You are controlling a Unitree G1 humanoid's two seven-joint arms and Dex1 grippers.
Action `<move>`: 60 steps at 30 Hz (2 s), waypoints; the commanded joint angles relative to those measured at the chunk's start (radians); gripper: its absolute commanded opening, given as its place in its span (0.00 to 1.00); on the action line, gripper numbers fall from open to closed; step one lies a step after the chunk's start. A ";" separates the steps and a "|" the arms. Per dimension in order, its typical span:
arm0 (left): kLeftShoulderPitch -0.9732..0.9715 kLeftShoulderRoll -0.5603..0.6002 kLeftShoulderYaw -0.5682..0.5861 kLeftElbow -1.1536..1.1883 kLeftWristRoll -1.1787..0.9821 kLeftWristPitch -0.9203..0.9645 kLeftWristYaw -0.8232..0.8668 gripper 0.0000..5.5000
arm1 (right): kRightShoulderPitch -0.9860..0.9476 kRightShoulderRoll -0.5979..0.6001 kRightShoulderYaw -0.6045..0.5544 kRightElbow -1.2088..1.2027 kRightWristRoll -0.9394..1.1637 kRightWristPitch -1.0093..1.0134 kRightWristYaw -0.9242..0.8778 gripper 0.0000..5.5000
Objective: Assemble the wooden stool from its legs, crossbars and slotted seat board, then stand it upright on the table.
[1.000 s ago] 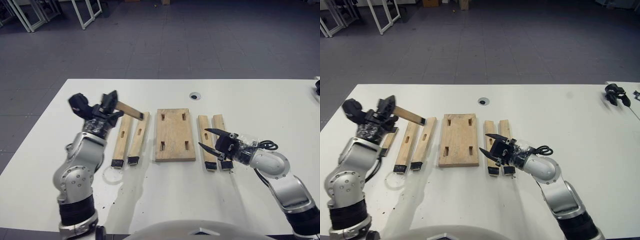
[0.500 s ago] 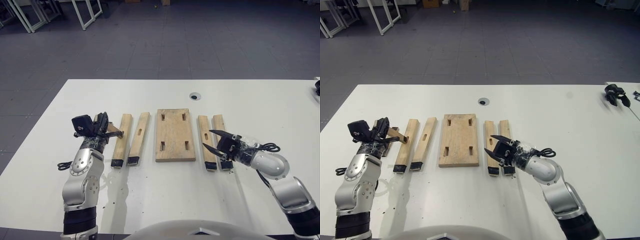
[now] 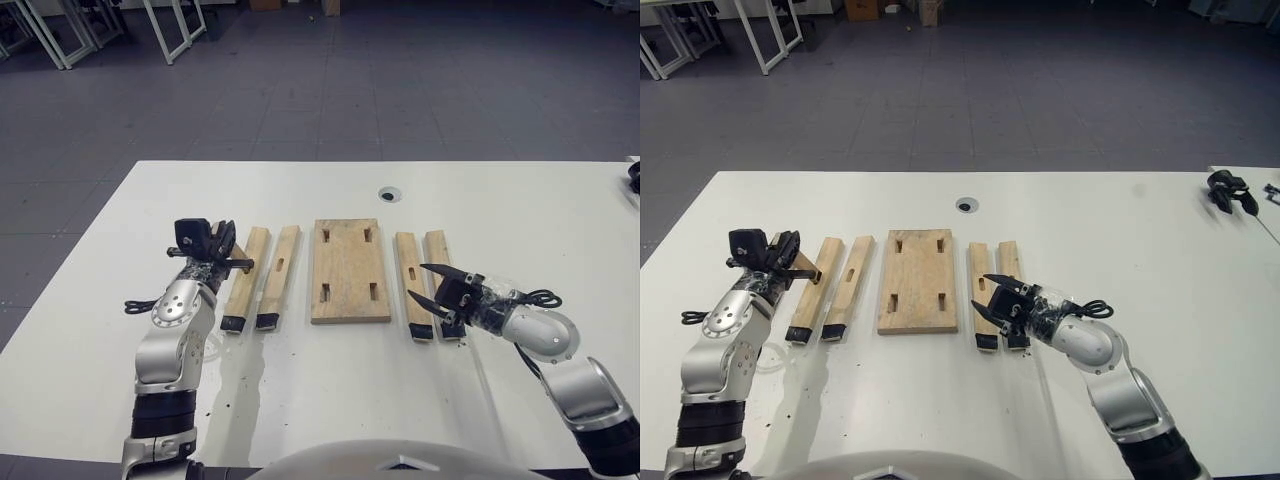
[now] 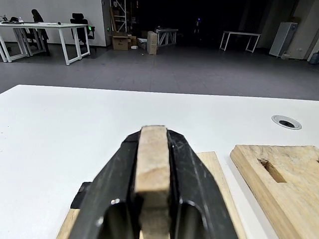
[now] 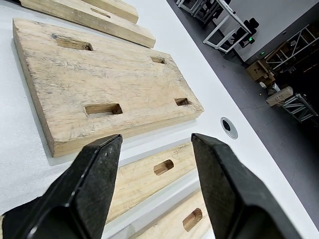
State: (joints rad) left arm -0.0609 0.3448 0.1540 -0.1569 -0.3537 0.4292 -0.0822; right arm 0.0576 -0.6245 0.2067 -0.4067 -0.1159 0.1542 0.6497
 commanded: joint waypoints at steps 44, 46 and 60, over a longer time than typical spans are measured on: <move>0.289 -0.054 0.250 -0.630 -0.138 0.316 -0.012 0.43 | 0.032 0.029 -0.014 -0.028 -0.022 0.048 -0.060 0.46; 0.401 -0.075 0.200 -0.618 -0.112 0.273 -0.043 0.50 | 0.026 0.026 -0.020 -0.021 -0.019 0.047 -0.057 0.46; 0.452 -0.091 0.006 -0.130 0.099 -0.034 -0.139 0.60 | -0.002 0.032 -0.005 -0.006 -0.022 0.051 -0.046 0.46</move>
State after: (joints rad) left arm 0.4096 0.2541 0.1539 -0.3271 -0.2655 0.4036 -0.2149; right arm 0.0657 -0.5915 0.2004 -0.4187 -0.1334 0.2018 0.5983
